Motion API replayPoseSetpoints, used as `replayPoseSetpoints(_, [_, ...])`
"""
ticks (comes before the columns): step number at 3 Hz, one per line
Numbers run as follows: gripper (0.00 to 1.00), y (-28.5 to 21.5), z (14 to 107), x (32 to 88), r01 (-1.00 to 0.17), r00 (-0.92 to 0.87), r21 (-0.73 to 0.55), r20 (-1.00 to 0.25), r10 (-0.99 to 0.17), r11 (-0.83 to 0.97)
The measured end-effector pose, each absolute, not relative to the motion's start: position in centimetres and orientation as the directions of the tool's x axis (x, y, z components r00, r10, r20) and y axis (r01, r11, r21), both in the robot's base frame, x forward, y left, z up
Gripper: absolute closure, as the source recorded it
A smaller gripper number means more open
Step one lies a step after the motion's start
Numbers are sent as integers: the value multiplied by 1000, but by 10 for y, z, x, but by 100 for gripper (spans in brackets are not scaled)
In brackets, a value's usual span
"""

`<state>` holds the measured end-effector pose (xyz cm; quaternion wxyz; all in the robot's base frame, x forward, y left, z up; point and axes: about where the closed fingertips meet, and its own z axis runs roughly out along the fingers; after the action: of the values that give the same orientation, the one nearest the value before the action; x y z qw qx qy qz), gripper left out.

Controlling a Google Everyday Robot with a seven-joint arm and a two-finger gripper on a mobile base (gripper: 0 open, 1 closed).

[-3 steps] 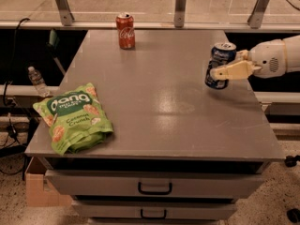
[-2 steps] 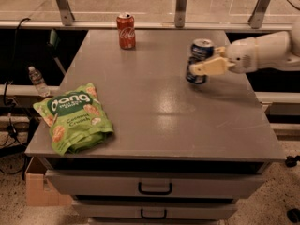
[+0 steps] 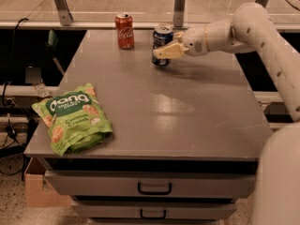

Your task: Move pepsi can near coke can

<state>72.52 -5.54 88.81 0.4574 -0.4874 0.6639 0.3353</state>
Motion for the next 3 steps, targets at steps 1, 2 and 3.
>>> replayPoseSetpoints(1, [100, -33, 898, 767, -944, -47, -69, -940, -338, 323])
replayPoseSetpoints(2, [100, -25, 900, 795, -923, -20, -117, -936, -351, 366])
replayPoseSetpoints(3, [84, -20, 894, 809, -902, -39, -123, -931, -362, 414])
